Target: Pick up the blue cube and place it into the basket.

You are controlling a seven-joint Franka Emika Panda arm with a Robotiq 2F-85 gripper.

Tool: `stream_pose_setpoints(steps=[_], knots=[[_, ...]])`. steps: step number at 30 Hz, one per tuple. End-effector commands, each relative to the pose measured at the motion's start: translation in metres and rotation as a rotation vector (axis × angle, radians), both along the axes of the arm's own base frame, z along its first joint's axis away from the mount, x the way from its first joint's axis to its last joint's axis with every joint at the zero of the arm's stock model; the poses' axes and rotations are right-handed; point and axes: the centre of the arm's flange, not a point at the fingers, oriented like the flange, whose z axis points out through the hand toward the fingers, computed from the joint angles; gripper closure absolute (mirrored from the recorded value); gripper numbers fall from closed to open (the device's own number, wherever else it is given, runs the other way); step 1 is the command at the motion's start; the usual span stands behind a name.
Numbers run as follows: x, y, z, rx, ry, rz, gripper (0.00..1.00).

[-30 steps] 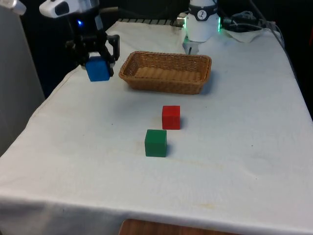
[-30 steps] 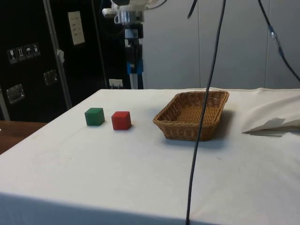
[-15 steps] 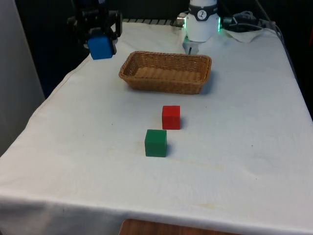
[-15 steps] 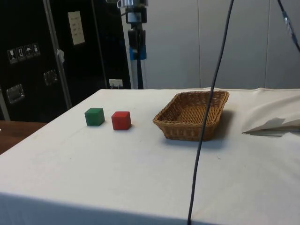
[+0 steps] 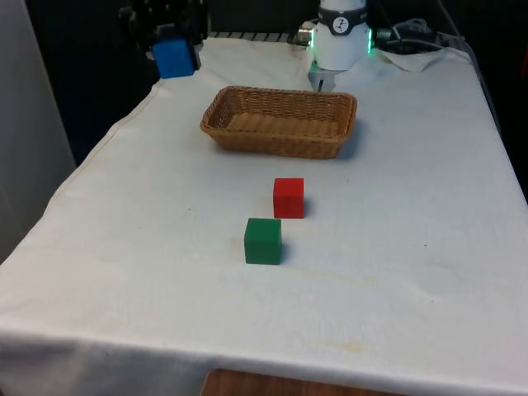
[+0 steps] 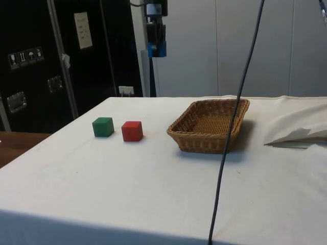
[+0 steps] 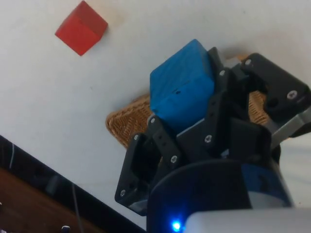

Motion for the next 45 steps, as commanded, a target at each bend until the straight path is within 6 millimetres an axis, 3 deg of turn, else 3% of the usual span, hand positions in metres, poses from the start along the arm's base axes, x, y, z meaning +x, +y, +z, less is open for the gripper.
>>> stream_pose_setpoints(steps=[1, 25, 45], knots=[[-0.004, 0.000, 0.004, -0.017, -0.008, -0.008, 1.00], [-0.035, 0.020, 0.009, 0.005, -0.037, 0.004, 1.00], [-0.085, 0.036, 0.026, -0.020, -0.008, 0.018, 1.00]])
